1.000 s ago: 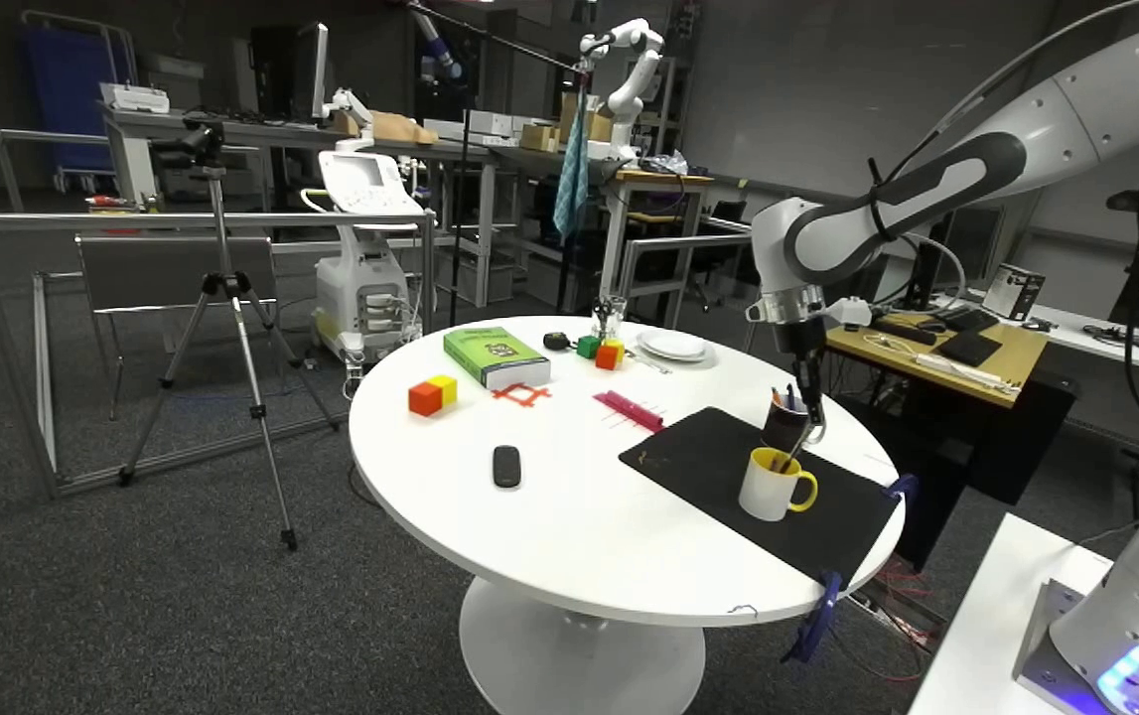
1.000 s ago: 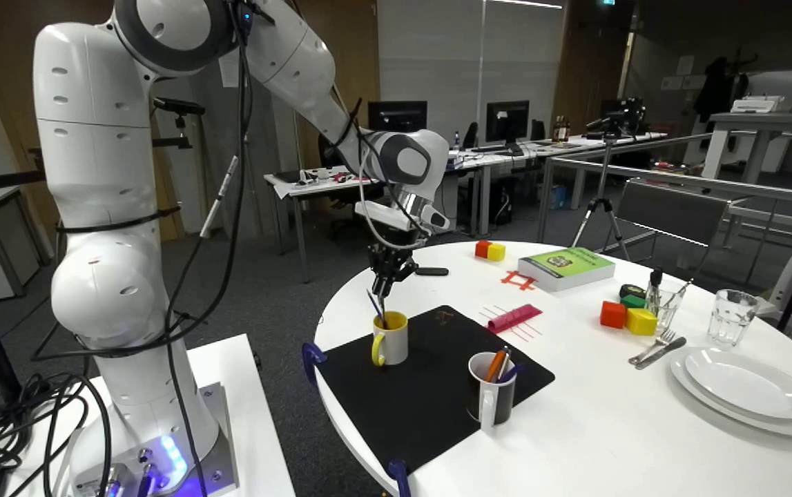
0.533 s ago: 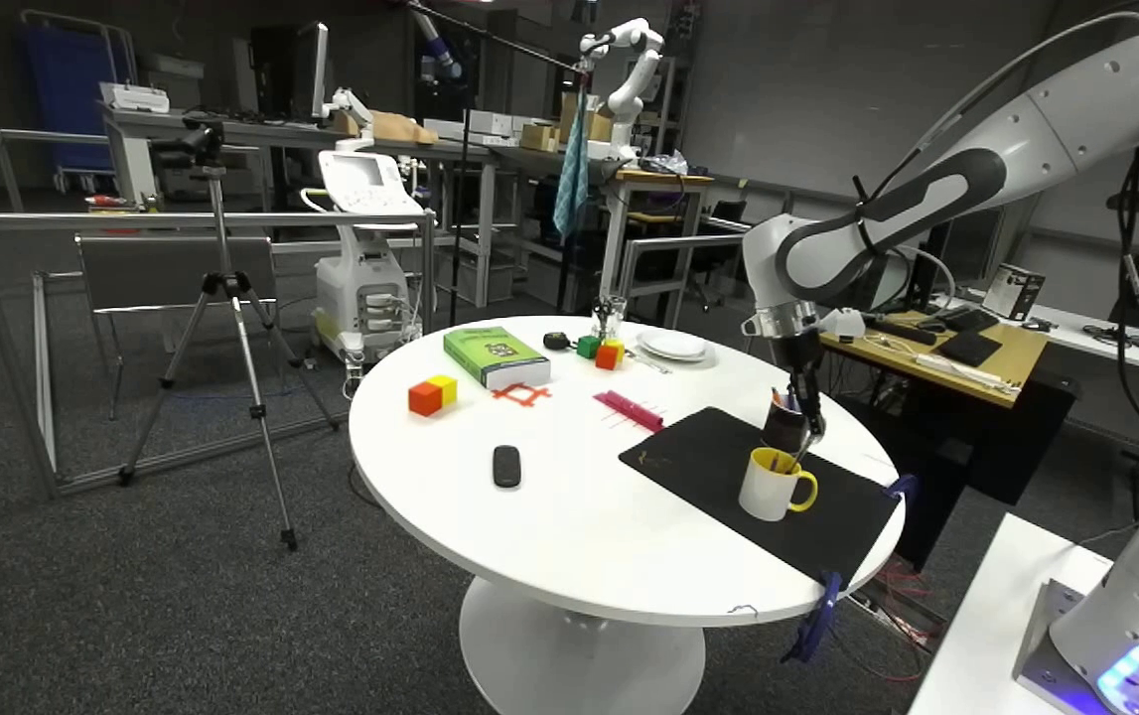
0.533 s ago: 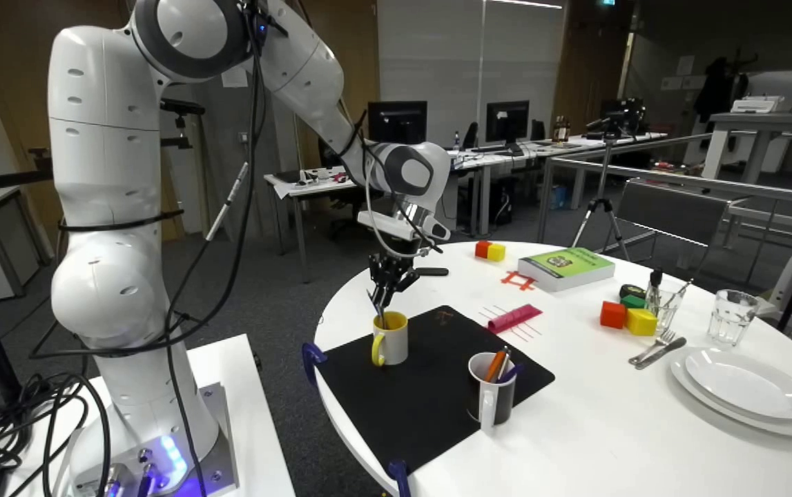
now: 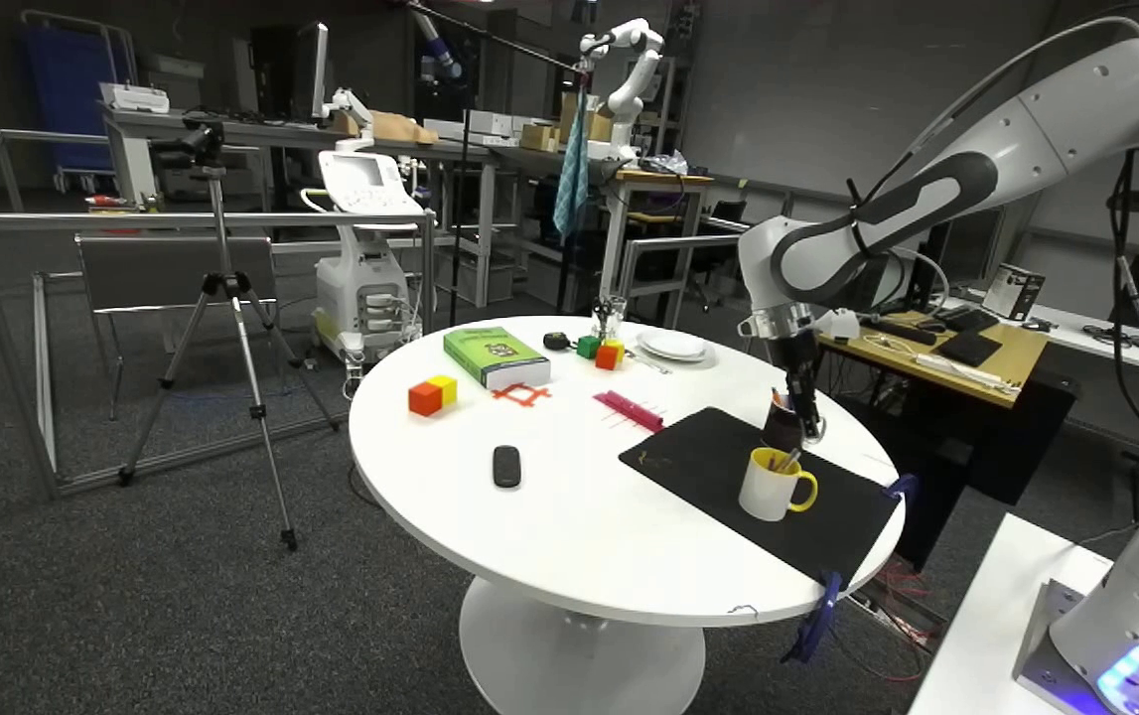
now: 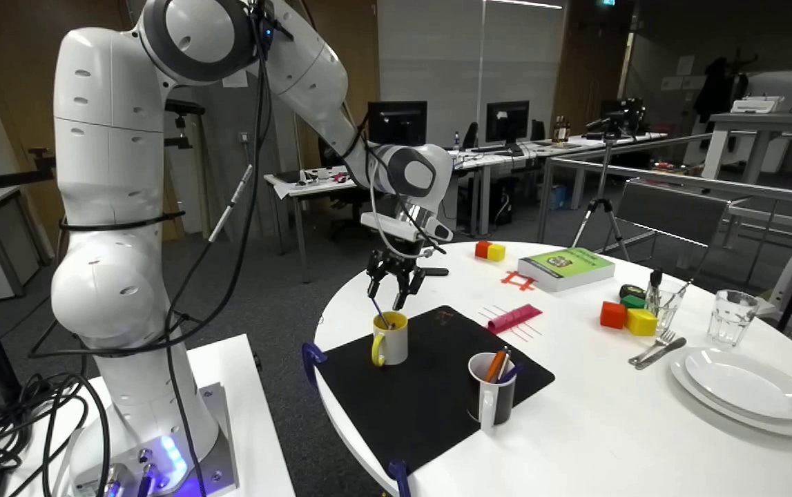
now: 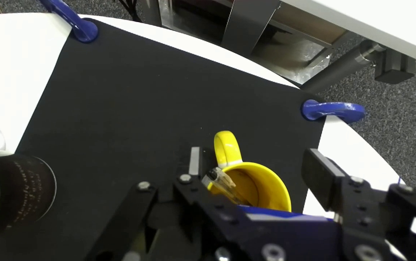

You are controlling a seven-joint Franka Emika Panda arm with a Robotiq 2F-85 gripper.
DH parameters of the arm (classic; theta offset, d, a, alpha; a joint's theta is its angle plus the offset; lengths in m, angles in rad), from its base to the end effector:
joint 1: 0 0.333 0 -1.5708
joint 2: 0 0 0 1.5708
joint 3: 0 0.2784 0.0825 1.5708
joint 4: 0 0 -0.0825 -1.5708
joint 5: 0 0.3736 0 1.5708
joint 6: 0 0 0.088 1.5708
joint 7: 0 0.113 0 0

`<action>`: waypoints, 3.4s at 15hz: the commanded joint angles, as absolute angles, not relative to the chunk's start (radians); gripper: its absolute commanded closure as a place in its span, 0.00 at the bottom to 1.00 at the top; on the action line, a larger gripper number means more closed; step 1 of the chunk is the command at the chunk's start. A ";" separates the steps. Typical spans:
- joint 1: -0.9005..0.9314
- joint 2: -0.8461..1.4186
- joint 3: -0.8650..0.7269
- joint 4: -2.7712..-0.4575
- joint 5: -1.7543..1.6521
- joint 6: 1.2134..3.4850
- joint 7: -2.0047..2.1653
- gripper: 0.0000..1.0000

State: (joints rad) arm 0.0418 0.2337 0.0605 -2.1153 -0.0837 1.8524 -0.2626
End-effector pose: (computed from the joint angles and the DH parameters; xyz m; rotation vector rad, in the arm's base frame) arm 0.4906 0.0438 0.2403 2.9627 0.6167 -0.7706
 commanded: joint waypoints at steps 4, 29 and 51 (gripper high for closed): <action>0.034 0.185 0.052 -2.114 -0.095 1.873 -0.233 0.00; -0.117 0.064 -0.095 -2.363 -0.153 2.580 -0.307 0.00; -0.142 0.143 -0.086 -2.422 0.032 2.864 -0.279 0.00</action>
State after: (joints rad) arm -0.1294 0.0959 -0.1125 -2.4572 -0.0796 2.8120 -0.2582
